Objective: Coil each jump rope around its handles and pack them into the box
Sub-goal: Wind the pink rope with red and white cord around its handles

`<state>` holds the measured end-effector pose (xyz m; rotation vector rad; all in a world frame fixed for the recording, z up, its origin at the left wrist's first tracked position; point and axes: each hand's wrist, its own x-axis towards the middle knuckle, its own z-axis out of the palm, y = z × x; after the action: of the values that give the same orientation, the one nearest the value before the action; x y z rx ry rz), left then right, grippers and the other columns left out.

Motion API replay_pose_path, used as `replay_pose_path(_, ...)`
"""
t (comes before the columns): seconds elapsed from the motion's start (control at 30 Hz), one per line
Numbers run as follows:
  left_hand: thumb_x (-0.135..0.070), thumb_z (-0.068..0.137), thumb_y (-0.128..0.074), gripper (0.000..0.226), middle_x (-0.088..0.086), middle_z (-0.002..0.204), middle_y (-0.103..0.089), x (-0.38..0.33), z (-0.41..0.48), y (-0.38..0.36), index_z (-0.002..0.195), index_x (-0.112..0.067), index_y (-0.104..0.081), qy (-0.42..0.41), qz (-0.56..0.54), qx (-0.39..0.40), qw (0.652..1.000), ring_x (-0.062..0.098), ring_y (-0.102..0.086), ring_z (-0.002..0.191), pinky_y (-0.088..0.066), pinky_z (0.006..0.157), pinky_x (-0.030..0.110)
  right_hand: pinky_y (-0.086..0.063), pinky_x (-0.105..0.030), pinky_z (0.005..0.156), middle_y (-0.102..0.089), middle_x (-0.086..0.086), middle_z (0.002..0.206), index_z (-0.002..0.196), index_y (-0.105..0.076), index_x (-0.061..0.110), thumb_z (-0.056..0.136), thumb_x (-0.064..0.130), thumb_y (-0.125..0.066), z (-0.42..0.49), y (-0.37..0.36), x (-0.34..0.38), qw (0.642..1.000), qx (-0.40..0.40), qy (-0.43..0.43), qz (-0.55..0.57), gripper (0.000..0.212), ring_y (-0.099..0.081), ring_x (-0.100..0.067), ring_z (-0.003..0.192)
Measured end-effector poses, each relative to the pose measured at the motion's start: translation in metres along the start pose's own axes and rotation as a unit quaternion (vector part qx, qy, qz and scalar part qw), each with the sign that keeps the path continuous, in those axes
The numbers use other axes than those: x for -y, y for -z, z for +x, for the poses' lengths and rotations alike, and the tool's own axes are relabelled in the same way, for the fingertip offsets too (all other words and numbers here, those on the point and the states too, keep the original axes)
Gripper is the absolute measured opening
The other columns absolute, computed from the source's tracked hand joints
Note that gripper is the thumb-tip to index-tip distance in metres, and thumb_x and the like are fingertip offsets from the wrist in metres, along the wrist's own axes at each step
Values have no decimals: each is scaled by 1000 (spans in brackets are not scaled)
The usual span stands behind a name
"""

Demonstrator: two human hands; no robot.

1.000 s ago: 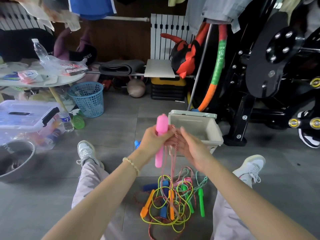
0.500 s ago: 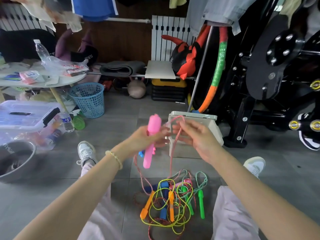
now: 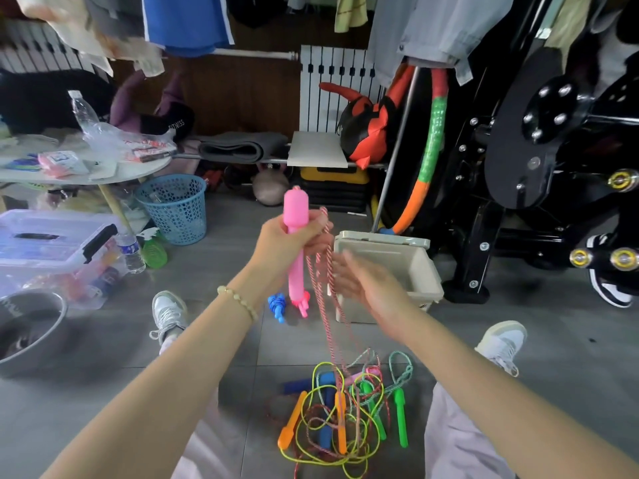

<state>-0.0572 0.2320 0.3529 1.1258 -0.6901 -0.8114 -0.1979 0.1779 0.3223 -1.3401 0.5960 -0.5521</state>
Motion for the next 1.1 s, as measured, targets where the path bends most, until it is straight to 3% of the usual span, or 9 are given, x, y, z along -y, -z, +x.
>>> replay_pose_path(0.13,-8,88,-65,1,2,75,-72,-10,15,10,89,-9,-64,-35,-20,-59,997,10,-69,63,-55,61,18,-53,-18,71,-71,-8,92,106,-64,3,95,16,-47,-24,3,-22,988,110,-51,-98,24,-69,-9,73)
replay_pose_path(0.27,-13,90,-64,9,7,87,-72,5,8,20,97,-9,-65,-22,46,-71,996,14,-71,65,-58,64,23,-56,-21,74,-75,-1,86,104,-66,9,91,17,-50,-18,12,-9,999,40,-9,-11,22,-70,-11,78)
replay_pose_path(0.37,-16,92,-60,14,7,90,-73,27,-16,12,101,-7,-66,37,135,47,989,10,-71,72,-57,66,23,-56,-23,79,-74,1,89,104,-66,11,95,19,-47,-4,14,18,998,-7,54,15,22,-70,-10,82)
replay_pose_path(0.43,-9,92,-57,15,4,87,-74,36,-32,4,104,-4,-65,72,102,138,982,11,-71,78,-57,72,21,-54,-20,82,-74,3,91,102,-67,17,96,22,-47,5,11,32,996,-30,81,-1,21,-70,-9,87)
replay_pose_path(0.5,-5,90,-58,15,-2,81,-74,40,-40,-4,103,-5,-65,73,88,167,979,10,-71,76,-56,72,20,-53,-18,83,-73,2,95,101,-66,17,97,21,-47,12,7,41,994,-50,102,1,20,-69,-8,93)
replay_pose_path(0.7,-12,86,-68,7,3,74,-67,33,-29,-11,92,-10,-65,-52,155,-9,987,13,-65,64,-55,62,22,-53,-17,82,-71,1,100,104,-65,15,97,18,-48,19,-1,43,993,-45,103,42,19,-68,-6,95)
replay_pose_path(0.83,-13,83,-72,10,0,67,-64,36,-25,-9,77,-10,-65,-23,252,63,965,12,-58,59,-50,60,22,-53,-20,86,-71,0,100,104,-65,15,96,18,-50,20,-4,42,992,-36,110,49,18,-67,-8,97)
replay_pose_path(0.97,-3,83,-69,14,-5,57,-66,28,-29,-15,72,-10,-62,-15,168,65,984,8,-62,52,-51,54,19,-53,-19,80,-72,0,101,107,-65,16,96,26,-48,20,2,37,995,-27,83,38,23,-68,-8,93)
replay_pose_path(1.1,-5,83,-70,5,3,71,-71,0,-10,-8,84,-6,-65,-42,51,-29,997,11,-66,59,-54,59,19,-49,-30,94,-70,-9,109,111,-65,13,84,45,-50,13,10,14,1000,23,13,3,44,-66,-18,100)
